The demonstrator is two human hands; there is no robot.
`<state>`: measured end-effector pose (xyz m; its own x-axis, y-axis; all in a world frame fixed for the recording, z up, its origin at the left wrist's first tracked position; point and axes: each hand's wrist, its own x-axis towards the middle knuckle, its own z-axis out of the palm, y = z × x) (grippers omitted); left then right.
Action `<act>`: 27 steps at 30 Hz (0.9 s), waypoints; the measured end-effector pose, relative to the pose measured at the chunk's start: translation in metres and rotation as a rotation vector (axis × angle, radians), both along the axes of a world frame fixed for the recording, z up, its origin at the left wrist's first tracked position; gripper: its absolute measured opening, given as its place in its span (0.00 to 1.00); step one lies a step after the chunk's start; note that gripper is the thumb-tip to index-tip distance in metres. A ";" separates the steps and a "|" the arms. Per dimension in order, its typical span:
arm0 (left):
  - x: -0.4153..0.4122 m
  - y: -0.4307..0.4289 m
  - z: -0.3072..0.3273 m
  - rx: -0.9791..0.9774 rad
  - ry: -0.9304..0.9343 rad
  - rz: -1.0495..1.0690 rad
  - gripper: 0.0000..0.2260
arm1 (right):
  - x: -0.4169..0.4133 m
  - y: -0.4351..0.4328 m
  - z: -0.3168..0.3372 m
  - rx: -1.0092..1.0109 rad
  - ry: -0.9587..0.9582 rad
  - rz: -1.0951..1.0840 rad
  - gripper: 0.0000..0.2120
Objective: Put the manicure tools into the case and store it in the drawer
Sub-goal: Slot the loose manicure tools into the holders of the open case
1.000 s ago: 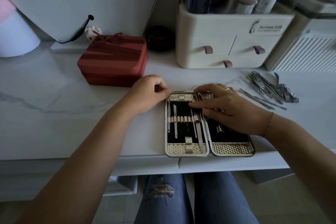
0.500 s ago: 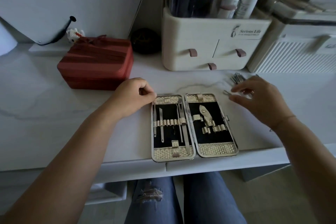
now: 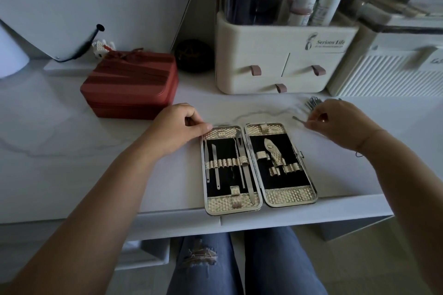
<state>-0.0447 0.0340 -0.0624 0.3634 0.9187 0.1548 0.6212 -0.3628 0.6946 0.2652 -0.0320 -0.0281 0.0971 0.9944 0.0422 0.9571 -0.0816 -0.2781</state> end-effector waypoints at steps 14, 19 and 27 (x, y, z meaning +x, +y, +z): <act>0.000 0.001 0.001 -0.006 -0.004 -0.007 0.09 | -0.071 0.023 0.010 0.129 0.724 0.142 0.13; 0.000 0.001 0.001 -0.006 -0.004 -0.014 0.09 | -0.085 0.026 0.009 0.076 1.010 0.127 0.12; 0.000 0.002 0.001 -0.004 0.009 -0.018 0.08 | -0.116 0.023 -0.002 -0.075 1.062 0.140 0.11</act>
<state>-0.0448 0.0359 -0.0610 0.3813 0.9126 0.1472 0.6211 -0.3709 0.6904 0.1492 -0.0090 -0.0303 -0.0664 0.9961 -0.0582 0.2303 -0.0414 -0.9722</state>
